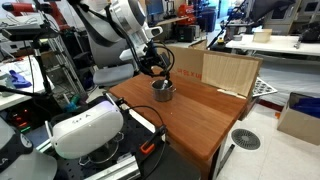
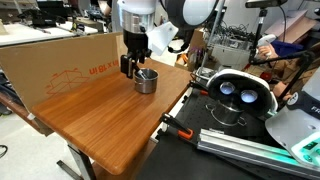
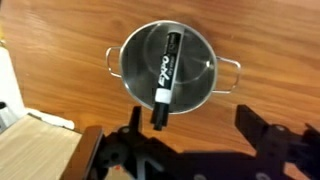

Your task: Pick the marker and put it in the pot

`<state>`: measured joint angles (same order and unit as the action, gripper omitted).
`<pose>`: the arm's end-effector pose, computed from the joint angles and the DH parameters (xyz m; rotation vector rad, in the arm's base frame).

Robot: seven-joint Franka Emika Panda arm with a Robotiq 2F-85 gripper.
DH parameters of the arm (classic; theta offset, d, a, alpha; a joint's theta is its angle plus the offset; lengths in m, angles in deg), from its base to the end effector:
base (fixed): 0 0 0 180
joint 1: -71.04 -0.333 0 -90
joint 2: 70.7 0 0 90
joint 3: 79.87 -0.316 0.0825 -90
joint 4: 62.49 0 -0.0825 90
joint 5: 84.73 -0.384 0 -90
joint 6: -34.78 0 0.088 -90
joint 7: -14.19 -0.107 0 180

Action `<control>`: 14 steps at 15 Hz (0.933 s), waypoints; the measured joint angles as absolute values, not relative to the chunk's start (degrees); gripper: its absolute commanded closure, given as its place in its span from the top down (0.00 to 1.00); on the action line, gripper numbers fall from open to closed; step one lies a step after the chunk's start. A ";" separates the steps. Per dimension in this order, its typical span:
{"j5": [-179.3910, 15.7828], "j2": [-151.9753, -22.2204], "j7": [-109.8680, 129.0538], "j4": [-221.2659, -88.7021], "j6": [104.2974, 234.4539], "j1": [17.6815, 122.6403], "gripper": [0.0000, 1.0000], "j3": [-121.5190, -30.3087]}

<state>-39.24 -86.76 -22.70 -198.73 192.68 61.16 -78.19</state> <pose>0.4960 0.1008 0.2084 2.8322 0.3254 0.3018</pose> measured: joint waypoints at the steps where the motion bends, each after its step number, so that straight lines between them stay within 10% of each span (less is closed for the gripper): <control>1: -41.32 -86.70 -20.71 -198.79 192.68 61.42 1.00 -78.83; 14: -74.69 -68.59 15.89 -201.83 178.89 63.64 1.00 -82.90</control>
<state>-74.69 -68.59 15.89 -201.83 178.89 63.64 -82.90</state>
